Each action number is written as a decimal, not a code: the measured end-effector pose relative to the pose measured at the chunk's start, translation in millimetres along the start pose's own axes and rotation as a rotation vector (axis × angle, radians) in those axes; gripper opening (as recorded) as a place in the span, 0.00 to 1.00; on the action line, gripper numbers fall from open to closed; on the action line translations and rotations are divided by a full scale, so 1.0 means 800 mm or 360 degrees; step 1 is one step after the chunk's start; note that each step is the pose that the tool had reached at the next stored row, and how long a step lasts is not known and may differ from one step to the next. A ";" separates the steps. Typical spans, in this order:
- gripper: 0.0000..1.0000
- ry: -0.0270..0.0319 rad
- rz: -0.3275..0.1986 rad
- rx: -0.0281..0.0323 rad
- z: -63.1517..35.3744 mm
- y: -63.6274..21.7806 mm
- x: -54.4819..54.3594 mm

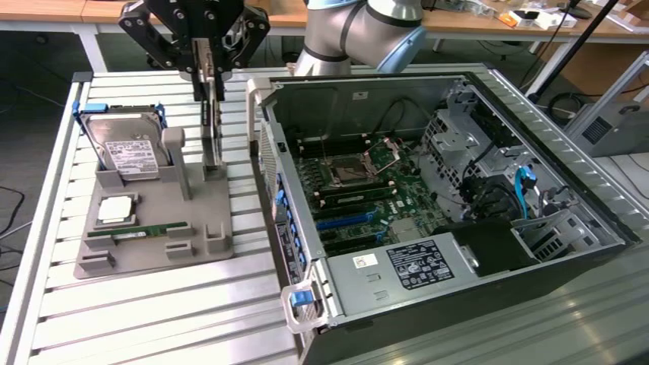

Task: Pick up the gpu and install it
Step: 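Pick up the gpu and move the gpu toward the slot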

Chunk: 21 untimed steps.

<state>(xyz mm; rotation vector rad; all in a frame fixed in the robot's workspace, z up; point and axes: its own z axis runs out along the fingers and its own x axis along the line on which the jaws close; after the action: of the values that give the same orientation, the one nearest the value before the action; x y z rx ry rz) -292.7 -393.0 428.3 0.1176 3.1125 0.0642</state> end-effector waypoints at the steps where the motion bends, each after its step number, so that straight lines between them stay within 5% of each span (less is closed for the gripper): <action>1: 0.27 0.00000 0.0000 -0.00001 0.000 0.000 0.000; 21: 0.27 -0.00001 0.0000 0.00004 0.000 -0.002 -0.011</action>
<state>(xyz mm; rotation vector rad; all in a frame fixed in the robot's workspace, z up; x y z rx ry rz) -283.9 -394.9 428.3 0.1175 3.1125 0.0638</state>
